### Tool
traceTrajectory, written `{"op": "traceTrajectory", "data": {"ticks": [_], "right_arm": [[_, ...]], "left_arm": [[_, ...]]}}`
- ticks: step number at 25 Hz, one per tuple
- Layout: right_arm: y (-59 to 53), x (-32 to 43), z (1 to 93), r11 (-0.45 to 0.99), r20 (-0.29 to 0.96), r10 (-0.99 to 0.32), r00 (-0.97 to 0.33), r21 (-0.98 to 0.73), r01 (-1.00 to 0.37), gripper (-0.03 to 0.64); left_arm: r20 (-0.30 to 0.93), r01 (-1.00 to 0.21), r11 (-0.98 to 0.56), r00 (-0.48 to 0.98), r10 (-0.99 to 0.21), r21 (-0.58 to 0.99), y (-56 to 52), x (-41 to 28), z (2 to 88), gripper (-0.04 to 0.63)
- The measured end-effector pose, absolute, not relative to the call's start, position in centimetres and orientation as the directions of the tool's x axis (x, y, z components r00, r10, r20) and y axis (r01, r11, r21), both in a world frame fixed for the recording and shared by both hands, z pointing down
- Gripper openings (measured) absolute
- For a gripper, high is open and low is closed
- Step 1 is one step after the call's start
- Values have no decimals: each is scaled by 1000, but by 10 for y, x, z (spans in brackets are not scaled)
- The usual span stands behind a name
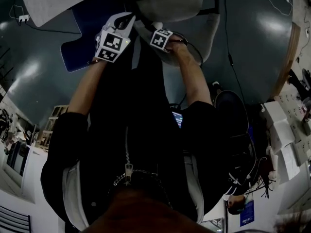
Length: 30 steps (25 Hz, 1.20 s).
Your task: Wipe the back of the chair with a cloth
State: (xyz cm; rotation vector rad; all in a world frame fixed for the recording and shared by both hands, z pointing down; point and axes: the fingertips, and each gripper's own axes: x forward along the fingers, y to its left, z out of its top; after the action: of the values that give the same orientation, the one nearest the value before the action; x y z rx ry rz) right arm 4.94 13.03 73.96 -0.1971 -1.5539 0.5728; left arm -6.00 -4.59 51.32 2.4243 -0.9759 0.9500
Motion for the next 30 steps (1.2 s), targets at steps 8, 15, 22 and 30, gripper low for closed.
{"op": "traceTrajectory", "data": {"ticks": [8,15,22,30], "right_arm": [[108,7,740,859,890,431,-151,-455,-236,152],[73,-39,728,894,910,263,-319,-354,-274,154],[30,18,735,923,958,84,-273,-179,-342,155],[-28,180,730,916,997,-36,-74,3,-402,155]], "left_arm": [[707,-724,-686,524,-476,74,-49,-77,517,11],[714,-726,-684,516,-473,71,-48,-101,518,11],[716,-723,-686,519,-467,77,-51,-93,524,11],[726,-705,-704,525,-444,79,-48,-66,532,11]]}}
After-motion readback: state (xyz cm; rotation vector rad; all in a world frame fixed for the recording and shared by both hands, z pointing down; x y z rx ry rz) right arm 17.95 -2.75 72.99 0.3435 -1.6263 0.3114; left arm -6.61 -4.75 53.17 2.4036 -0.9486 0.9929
